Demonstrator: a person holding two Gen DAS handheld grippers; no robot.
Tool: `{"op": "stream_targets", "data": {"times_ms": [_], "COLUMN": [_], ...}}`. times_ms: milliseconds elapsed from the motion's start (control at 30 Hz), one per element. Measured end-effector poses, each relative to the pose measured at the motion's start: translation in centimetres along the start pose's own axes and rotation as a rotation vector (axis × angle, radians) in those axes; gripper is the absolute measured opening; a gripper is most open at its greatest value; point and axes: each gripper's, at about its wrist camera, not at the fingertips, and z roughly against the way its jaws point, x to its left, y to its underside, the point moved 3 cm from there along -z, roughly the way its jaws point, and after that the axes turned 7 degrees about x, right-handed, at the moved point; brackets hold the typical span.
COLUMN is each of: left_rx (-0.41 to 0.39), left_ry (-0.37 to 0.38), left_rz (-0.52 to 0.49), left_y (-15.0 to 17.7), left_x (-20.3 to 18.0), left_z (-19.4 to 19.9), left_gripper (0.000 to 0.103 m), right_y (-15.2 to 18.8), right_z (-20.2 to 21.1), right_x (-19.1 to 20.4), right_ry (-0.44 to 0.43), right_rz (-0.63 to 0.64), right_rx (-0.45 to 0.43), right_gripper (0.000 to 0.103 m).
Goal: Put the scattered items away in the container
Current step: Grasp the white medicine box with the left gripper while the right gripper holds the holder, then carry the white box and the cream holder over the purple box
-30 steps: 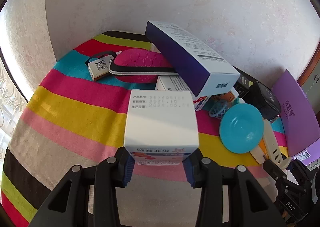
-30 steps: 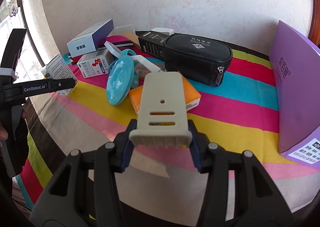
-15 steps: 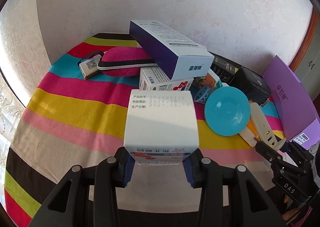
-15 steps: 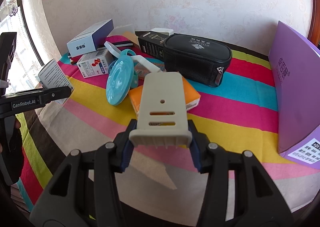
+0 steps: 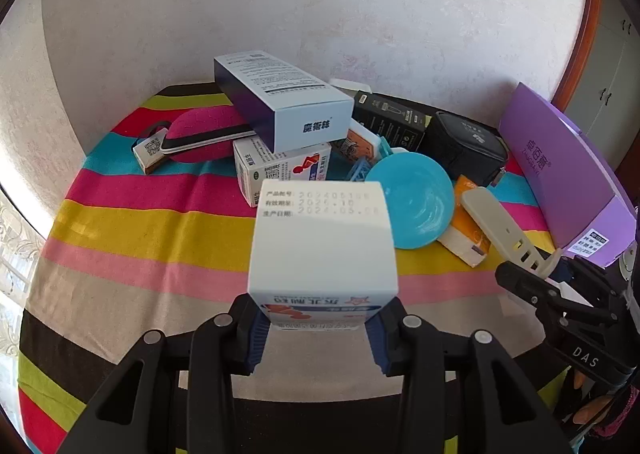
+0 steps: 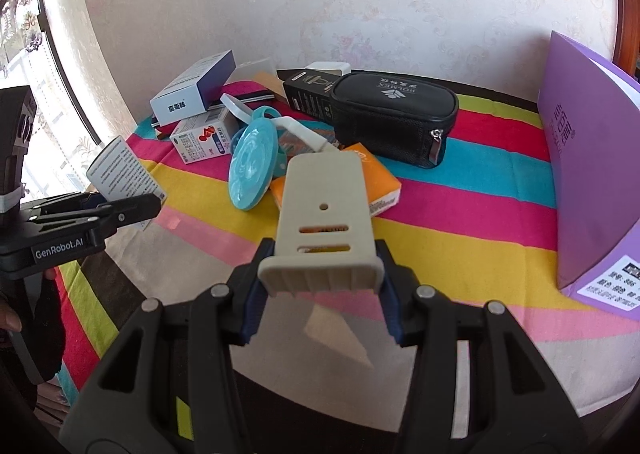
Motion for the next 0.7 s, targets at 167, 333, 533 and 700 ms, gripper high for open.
{"op": "stream_targets", "data": {"times_ms": [167,333,533,700], "left_rx": [-0.002,-0.002,0.000,0.009], "left_ry": [0.005,0.006,0.009,0.007], "left_rz": [-0.023,-0.045,-0.075,-0.102], "left_y": [0.3,0.5,0.6,0.9], "left_x": [-0.7,-1.6,-2.8,-3.8], "left_z": [0.4,0.8,1.0,1.0], "left_gripper": [0.042,0.042,0.042,0.042], "right_y": [0.7,1.2,1.8,2.2], "right_z": [1.0,2.1,3.5,4.2], "right_x": [0.1,0.3,0.0,-0.6], "right_ry": [-0.017,-0.020,-0.018,-0.013], "right_rz": [-0.003,0.005,0.009,0.001], "right_rx": [-0.011,-0.026,-0.041,-0.049], "right_gripper": [0.051,0.051,0.051,0.051]}}
